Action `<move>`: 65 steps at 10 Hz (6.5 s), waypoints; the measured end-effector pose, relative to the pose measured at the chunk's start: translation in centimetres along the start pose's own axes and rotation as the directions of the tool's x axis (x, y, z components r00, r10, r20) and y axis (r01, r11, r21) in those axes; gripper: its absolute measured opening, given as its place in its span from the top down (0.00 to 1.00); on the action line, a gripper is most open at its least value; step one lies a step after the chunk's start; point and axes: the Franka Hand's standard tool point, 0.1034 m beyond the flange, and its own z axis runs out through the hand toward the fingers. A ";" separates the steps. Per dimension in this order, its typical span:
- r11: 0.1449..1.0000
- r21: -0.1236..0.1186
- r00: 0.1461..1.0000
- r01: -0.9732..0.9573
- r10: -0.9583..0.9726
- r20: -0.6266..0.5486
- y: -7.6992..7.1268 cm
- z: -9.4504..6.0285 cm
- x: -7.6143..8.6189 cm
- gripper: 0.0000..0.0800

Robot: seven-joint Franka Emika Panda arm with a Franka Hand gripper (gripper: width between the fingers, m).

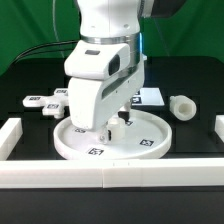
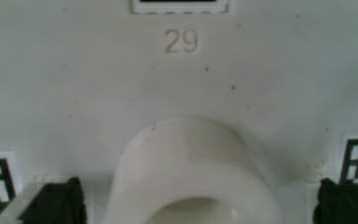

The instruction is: Assemble round table

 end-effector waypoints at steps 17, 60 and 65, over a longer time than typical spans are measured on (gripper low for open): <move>1.000 0.014 1.000 0.025 -0.025 -0.015 -0.3 0.0 6.8 0.49; 0.608 0.010 0.410 -0.794 0.523 0.747 -13.2 -2.7 9.0 0.19; 0.611 0.022 0.386 -0.791 0.472 0.793 -13.3 -0.3 9.3 0.19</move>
Offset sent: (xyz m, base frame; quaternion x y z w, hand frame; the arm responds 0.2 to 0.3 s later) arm 0.0000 0.0000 0.0000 0.0000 0.0000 0.0000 1.0000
